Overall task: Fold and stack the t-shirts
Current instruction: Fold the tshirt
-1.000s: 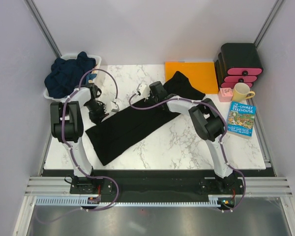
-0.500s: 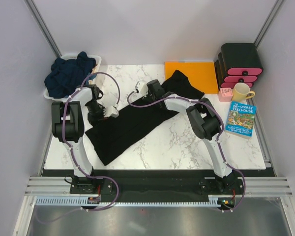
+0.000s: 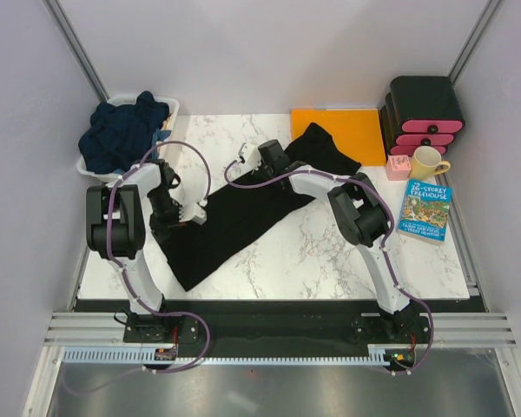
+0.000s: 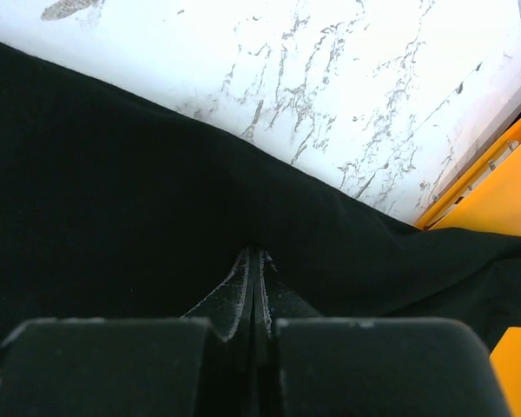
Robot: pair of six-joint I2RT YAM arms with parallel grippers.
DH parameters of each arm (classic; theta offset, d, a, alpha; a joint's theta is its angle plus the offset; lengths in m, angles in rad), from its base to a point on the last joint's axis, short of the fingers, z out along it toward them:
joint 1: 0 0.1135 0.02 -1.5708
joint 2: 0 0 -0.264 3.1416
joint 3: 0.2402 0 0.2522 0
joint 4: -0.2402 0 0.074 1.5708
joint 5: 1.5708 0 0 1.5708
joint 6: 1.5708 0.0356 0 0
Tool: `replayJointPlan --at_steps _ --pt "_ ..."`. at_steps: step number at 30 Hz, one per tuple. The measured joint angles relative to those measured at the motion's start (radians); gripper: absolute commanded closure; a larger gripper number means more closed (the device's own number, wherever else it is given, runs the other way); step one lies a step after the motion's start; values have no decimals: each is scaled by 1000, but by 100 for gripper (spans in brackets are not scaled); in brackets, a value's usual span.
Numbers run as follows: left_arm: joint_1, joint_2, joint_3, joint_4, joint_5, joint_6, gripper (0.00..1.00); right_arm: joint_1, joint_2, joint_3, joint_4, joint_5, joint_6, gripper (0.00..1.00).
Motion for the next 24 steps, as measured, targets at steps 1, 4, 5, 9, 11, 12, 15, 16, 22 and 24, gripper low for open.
replayJointPlan --at_steps 1,4,5,9,11,12,15,16,22,24 --pt "3 -3 -27 4 -10 0 98 0 0 1 -2 0 0 100" --pt "13 -5 -106 28 -50 0 98 0 0 3 -5 1 0 100" --pt "18 -5 -119 34 -57 0 98 0 0 3 -6 1 0 100" --pt "32 -11 -124 63 -89 0 98 0 1 5 -11 1 0 100" --pt "40 -18 -127 86 -114 0 98 0 1 5 -11 2 0 100" --pt "44 -20 -128 96 -129 0 98 0 1 5 -12 1 0 100" --pt "61 -27 -122 118 -149 0 98 0 1 5 -12 2 0 100" --pt "68 -28 -110 118 -153 0 98 0 1 5 -12 2 0 100" --pt "96 -63 40 106 -118 -1 98 0 1 5 -13 2 0 100" --pt "96 -89 96 92 -80 -1 98 0 1 5 -13 2 0 100"
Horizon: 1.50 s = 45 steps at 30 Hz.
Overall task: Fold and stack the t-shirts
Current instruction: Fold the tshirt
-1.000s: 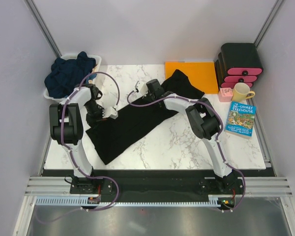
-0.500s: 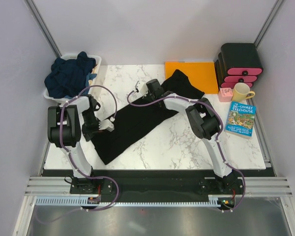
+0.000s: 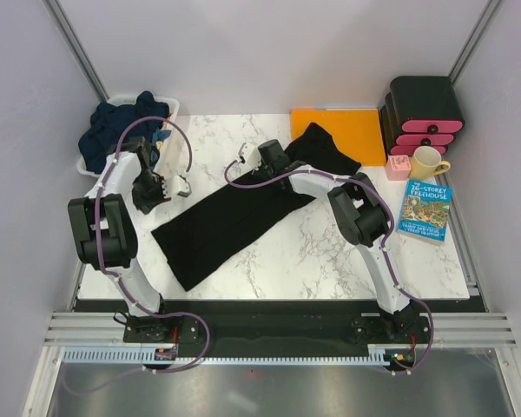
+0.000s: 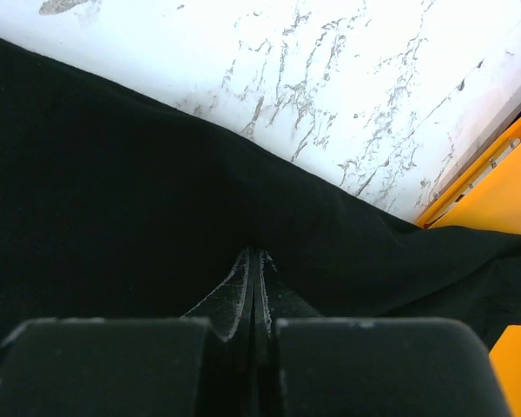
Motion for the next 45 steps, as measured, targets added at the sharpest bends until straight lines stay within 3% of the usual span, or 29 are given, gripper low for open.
replayJointPlan --at_steps 5,14,18,23,26,34,37,41,42,43,45 --pt "-14 -21 109 -40 112 0 98 0 0 0 -1 2 0 100" --pt "-119 105 92 -84 194 0 96 2 0 0 -2 10 0 100" --pt "-145 129 87 -83 185 -1 59 4 0 0 -3 16 -3 100" --pt "-149 123 67 -68 140 24 34 5 0 0 -4 21 -3 100" --pt "-149 106 46 -65 100 70 44 6 0 0 -4 22 -2 100" --pt "-149 93 87 -85 11 257 46 14 0 0 -7 31 -3 100" --pt "-149 100 118 -87 2 320 42 15 0 0 -8 33 -4 100" --pt "-154 100 121 -111 -3 402 19 15 0 0 -9 37 -8 100" --pt "-158 100 121 -121 -8 416 20 15 0 0 -10 37 -10 100" --pt "-163 100 121 -133 -15 431 26 15 0 0 -10 38 -11 100" --pt "-172 101 121 -149 -21 458 61 15 0 0 -10 40 -11 100"
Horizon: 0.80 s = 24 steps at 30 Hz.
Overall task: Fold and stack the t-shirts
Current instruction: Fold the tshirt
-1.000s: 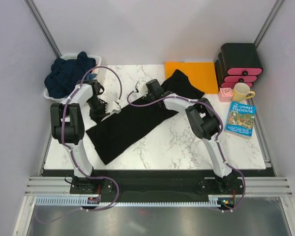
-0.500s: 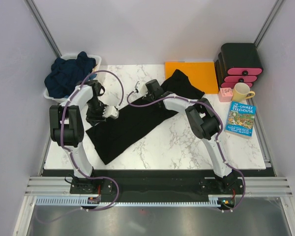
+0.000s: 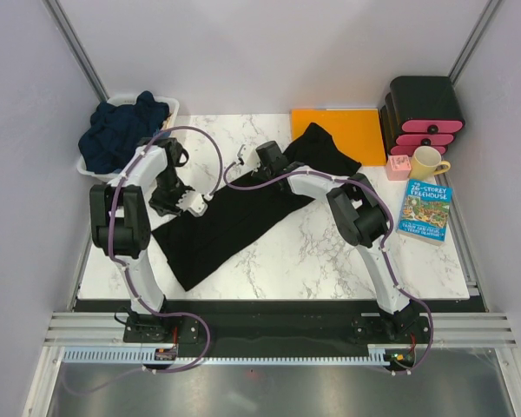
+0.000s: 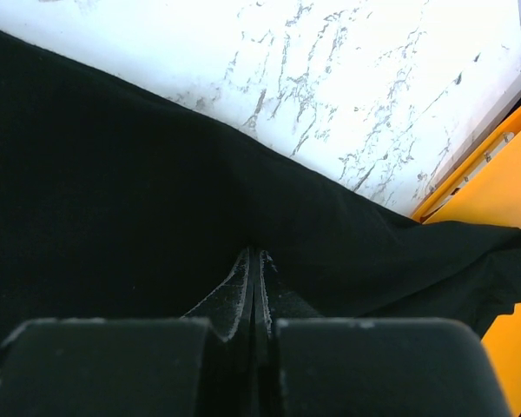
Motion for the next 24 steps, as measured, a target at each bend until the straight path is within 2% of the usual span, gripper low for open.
replayJointPlan --at_steps 1,2,7,11,19,24 --pt "-4 0 0 -4 -3 8 76 0 0 0 0 0 0 100" --pt "-10 0 0 -10 -8 26 81 1 0 0 0 0 0 100" --pt "-34 0 -3 -16 -40 77 73 5 0 0 -1 7 -1 100" --pt "-49 -6 -47 -14 -79 89 55 6 0 0 -1 11 -5 100" --pt "-57 -18 -178 -18 -164 98 54 10 0 0 -2 17 -16 100" --pt "-69 -26 -192 -24 -183 98 54 11 0 0 -3 19 -19 100"
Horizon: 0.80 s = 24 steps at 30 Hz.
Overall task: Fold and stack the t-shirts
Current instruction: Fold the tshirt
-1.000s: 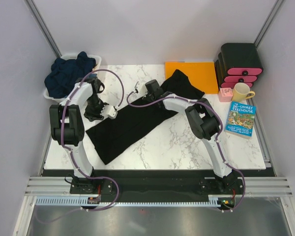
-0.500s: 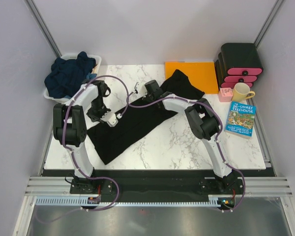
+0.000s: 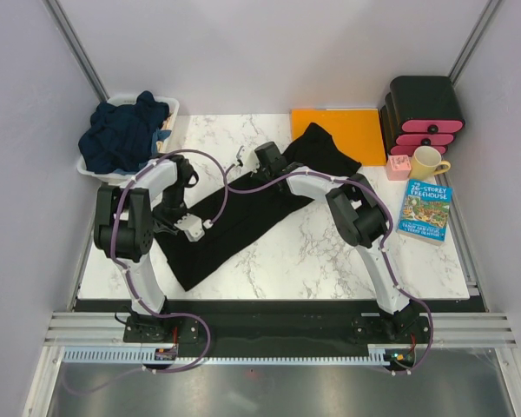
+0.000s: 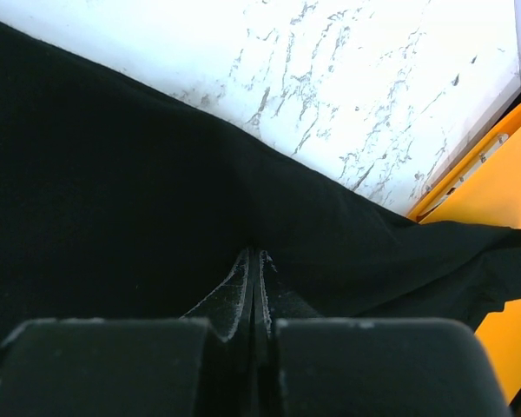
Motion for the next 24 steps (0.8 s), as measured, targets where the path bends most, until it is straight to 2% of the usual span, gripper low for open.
replayJointPlan --at_steps 24 --pt "-62 -23 -71 -2 33 2 55 8 3 -1 4 22 -21 100"
